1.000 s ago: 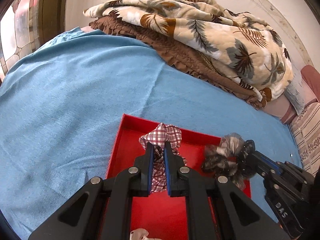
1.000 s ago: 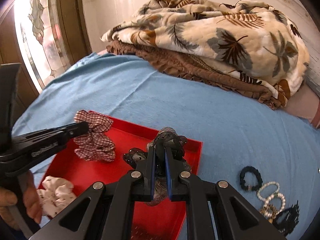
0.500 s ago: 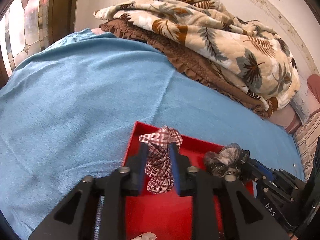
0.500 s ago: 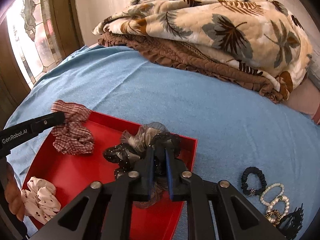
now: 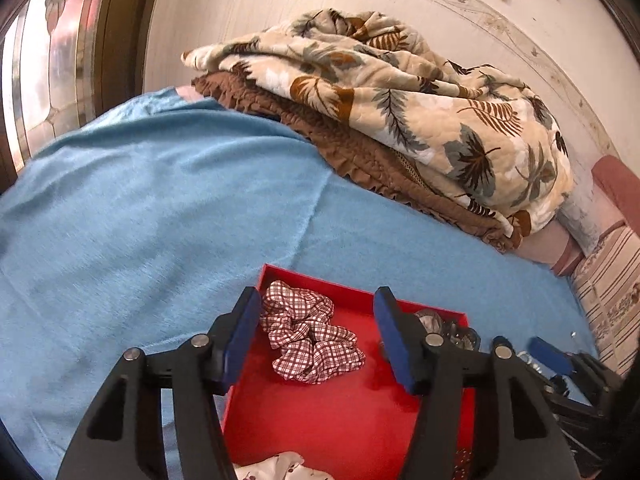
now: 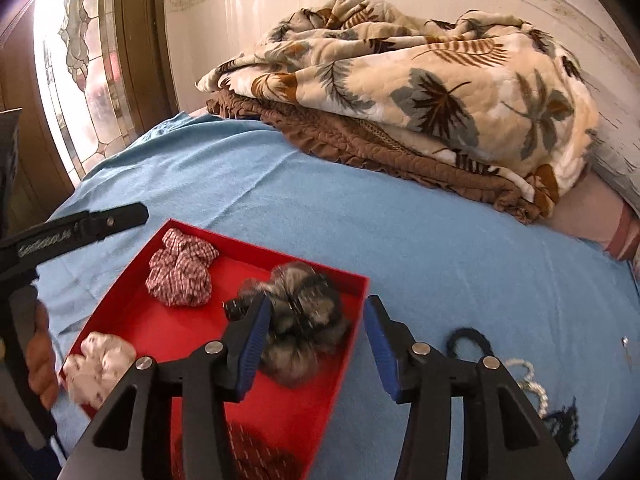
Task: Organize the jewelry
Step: 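Grasp the leopard-print hair tie with left tool while right tool grasps dark sequined scrunchie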
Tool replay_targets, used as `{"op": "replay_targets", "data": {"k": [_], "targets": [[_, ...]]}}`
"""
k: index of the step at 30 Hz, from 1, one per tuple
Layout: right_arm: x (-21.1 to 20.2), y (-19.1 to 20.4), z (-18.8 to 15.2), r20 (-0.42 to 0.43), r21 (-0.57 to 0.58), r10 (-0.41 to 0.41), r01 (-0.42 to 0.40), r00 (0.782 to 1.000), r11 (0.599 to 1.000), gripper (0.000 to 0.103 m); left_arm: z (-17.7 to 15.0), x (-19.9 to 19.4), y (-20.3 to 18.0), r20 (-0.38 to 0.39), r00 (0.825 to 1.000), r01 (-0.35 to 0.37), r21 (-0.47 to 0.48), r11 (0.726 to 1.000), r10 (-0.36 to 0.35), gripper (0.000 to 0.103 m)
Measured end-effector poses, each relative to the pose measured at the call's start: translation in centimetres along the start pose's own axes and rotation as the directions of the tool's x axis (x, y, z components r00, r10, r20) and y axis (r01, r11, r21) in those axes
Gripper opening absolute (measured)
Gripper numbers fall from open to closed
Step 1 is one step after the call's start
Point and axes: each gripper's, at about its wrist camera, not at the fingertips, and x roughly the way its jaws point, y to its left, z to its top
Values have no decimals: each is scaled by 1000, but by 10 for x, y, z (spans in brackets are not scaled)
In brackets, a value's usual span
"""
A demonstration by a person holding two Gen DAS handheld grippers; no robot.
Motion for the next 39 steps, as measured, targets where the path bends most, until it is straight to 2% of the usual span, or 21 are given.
{"op": "replay_targets", "data": {"k": [6, 11, 16, 23, 27, 31, 37, 39], "targets": [[-48, -37, -37, 27, 39, -60, 59, 998, 997, 59, -11, -11, -14, 29, 998, -63, 78, 995, 61, 59], [-85, -90, -75, 35, 150, -118, 112, 992, 982, 64, -29, -28, -32, 57, 996, -74, 136, 988, 67, 59], [-110, -147, -110, 13, 245, -203, 194, 979, 950, 65, -52, -56, -59, 66, 998, -10, 156, 988, -1, 59], [-125, -214, -151, -12, 331, -274, 262, 962, 907, 65, -91, -74, -111, -33, 997, 80, 208, 975, -75, 59], [-117, -230, -157, 6, 359, -235, 217, 972, 908, 65, -109, -74, -156, -96, 991, 120, 279, 953, -97, 59], [-102, -235, -158, 26, 382, -147, 126, 989, 916, 64, -120, -58, -201, -164, 979, 166, 308, 937, -119, 59], [-87, -241, -152, 43, 403, -46, 24, 998, 915, 63, -128, -11, -252, -236, 965, 186, 301, 935, -116, 57], [-80, -246, -153, 35, 434, -15, -2, 999, 901, 58, -133, 7, -266, -252, 963, 177, 310, 934, -99, 53]]}}
